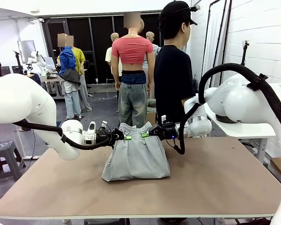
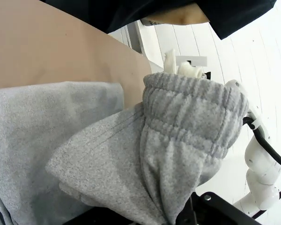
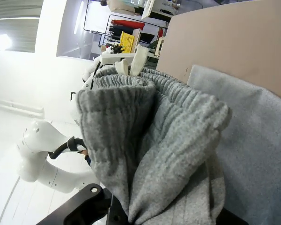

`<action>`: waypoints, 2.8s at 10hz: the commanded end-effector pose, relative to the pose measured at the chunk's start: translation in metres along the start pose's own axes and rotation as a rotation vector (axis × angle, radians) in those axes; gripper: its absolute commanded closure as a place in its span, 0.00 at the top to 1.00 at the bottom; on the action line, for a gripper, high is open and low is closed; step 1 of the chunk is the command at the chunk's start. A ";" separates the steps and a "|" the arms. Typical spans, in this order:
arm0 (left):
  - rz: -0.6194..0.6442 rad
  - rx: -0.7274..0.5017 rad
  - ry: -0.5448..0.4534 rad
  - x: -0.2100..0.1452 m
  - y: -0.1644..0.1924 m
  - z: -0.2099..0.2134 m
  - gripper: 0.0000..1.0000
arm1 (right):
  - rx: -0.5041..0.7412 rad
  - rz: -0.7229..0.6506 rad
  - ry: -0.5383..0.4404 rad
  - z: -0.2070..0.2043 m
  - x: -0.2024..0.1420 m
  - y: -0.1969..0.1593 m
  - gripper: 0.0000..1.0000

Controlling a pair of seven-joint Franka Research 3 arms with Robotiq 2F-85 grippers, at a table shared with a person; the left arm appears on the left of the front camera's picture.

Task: Fold the training pants.
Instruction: Fold the Training pants in half.

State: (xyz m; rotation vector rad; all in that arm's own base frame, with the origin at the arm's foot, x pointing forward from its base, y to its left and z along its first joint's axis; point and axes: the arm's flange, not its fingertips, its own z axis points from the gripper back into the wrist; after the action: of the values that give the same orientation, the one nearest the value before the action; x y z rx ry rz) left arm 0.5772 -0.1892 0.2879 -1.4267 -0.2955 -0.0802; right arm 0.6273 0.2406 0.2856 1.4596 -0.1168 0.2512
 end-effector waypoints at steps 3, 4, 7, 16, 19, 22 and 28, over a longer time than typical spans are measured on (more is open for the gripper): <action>0.021 -0.008 -0.027 0.010 0.005 0.002 0.00 | -0.007 -0.032 -0.003 -0.005 0.014 -0.003 0.00; 0.043 -0.003 -0.026 0.013 0.010 0.003 0.00 | -0.015 -0.053 -0.009 -0.006 0.018 -0.008 0.00; 0.083 0.010 -0.031 0.021 0.021 0.002 0.00 | -0.030 -0.092 -0.023 -0.010 0.029 -0.019 0.00; 0.217 0.053 0.010 0.022 0.050 -0.001 0.00 | -0.150 -0.216 -0.022 -0.016 0.039 -0.048 0.00; 0.260 0.086 0.010 0.023 0.049 0.000 0.08 | -0.175 -0.251 -0.026 -0.013 0.041 -0.047 0.23; 0.262 0.112 -0.011 0.027 0.045 0.005 0.68 | -0.206 -0.266 -0.056 -0.002 0.043 -0.044 0.83; 0.285 0.270 -0.093 0.026 0.016 0.053 1.00 | -0.349 -0.239 -0.113 0.033 0.039 -0.023 1.00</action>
State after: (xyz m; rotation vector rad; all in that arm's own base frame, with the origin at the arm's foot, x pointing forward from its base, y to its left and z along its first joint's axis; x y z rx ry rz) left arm 0.6087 -0.1404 0.2729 -1.2350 -0.1846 0.2190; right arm 0.6806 0.2177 0.2669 1.1870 -0.0664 -0.0209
